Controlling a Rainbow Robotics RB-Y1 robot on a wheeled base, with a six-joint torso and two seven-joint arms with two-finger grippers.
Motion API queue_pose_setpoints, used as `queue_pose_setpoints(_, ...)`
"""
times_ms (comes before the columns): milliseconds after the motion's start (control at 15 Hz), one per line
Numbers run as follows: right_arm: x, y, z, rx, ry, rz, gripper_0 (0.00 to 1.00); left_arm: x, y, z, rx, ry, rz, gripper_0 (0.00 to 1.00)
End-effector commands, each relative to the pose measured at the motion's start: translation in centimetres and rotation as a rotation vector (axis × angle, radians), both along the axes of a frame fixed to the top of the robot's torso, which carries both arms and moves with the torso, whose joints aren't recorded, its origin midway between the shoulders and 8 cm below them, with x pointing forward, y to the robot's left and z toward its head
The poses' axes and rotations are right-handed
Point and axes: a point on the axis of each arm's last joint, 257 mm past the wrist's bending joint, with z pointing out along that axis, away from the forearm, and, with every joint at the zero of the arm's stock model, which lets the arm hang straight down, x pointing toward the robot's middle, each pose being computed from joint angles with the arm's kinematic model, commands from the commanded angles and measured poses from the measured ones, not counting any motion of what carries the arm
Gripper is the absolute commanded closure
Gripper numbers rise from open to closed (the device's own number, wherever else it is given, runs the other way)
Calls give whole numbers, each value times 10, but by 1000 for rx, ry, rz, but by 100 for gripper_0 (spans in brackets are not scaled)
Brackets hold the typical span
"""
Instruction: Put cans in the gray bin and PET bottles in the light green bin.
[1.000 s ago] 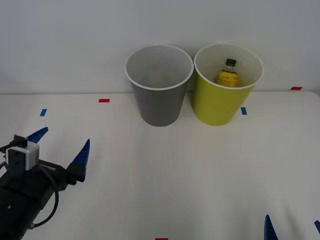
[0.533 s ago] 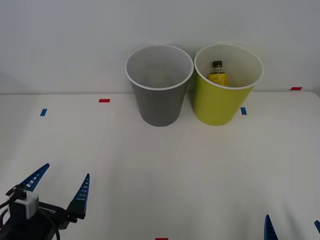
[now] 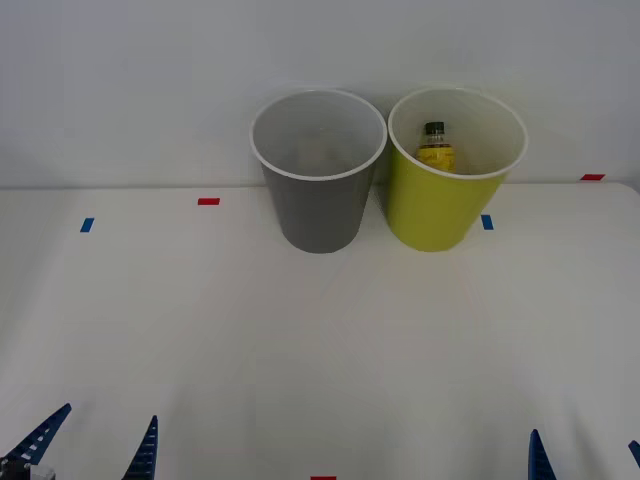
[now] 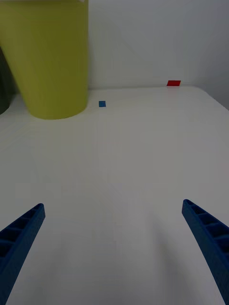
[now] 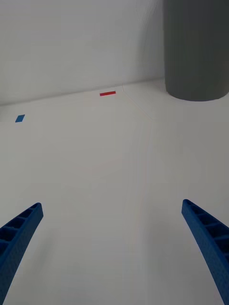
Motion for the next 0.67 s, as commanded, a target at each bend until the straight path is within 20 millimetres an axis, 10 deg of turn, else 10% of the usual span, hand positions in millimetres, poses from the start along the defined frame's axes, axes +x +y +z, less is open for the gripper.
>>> queue_pose_setpoints(67,0,0,0,0,0,0,0,-18,6,-10,6,40,44,0)
queue_pose_setpoints(667,0,0,0,0,0,0,0,-19,9,-11,20,45,47,0)
